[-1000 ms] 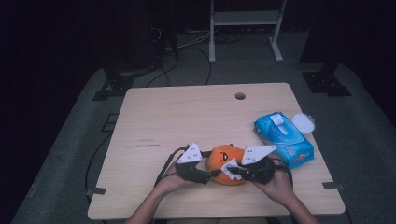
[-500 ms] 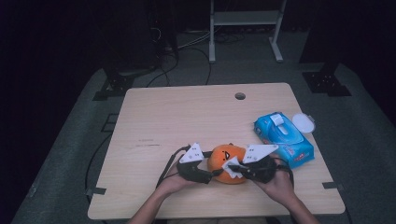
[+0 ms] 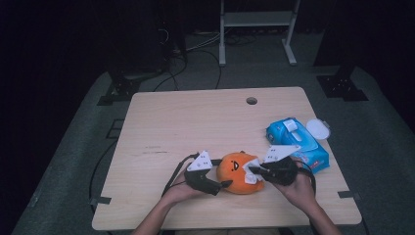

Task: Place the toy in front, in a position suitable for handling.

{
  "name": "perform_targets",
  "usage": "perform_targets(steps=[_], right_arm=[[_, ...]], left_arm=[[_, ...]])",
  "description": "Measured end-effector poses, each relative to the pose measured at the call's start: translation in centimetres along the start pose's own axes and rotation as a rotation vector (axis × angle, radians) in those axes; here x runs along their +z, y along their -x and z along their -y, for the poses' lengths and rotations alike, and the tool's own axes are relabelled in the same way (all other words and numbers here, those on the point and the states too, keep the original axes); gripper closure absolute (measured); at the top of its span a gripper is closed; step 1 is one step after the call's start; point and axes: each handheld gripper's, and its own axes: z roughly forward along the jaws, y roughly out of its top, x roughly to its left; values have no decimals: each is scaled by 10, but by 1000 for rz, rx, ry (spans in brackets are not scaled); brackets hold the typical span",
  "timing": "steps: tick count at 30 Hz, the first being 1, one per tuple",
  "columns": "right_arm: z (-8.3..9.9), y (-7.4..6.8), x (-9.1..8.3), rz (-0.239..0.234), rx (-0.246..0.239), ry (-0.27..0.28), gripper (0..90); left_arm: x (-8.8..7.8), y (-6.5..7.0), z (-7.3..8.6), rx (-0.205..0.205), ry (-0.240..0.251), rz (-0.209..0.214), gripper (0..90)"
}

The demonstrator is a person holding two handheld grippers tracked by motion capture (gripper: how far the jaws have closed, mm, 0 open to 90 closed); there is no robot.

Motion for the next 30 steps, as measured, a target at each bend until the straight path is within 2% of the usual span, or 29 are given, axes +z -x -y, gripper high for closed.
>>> perform_targets(steps=[2, 4, 5, 7, 8, 9, 11, 13, 14, 16, 18, 19, 20, 24, 27, 30], right_arm=[[-1, -6, 2, -35, -8, 2, 861], [-5, -14, 5, -38, -33, -5, 860], [-7, -17, 5, -34, -51, 0, 860], [-13, -23, 4, -40, -68, 20, 860], [-15, -26, 4, -36, -89, 21, 860], [-19, -30, 4, -19, -111, 18, 860], [-21, -31, 2, 2, -123, 31, 860], [-21, -26, -3, 24, -112, 39, 860], [-19, -21, -6, 46, -99, 35, 860], [-13, -12, -7, 83, -87, 6, 860], [-5, -4, -7, 68, -48, 7, 859], [-3, -3, -7, 64, -40, 5, 859], [-3, -4, -8, 63, -43, 10, 860], [-12, -19, -9, 28, -96, 32, 859], [-21, -34, -5, -40, -133, 58, 859], [-26, -41, -3, -25, -188, 27, 860]], left_arm=[[1, 0, 0, -17, -4, -18, 167], [1, 3, 0, 29, -11, -44, 231], [1, 5, -1, 37, -10, -49, 262], [3, 14, -4, 92, -19, -62, 296], [5, 20, -7, 136, -32, -81, 304], [5, 24, -8, 163, -42, -92, 313], [4, 27, -7, 190, -48, -95, 324], [4, 29, -5, 212, -46, -87, 330], [3, 29, -5, 215, -45, -80, 329], [1, 27, -4, 177, -13, -31, 305], [1, 26, -5, 140, 9, -3, 289], [1, 27, -6, 135, 10, -1, 290], [1, 29, -6, 146, 7, -3, 299], [3, 35, -9, 167, -6, -13, 327], [6, 42, -10, 201, -25, -11, 335], [7, 44, -8, 218, -36, -25, 350]])
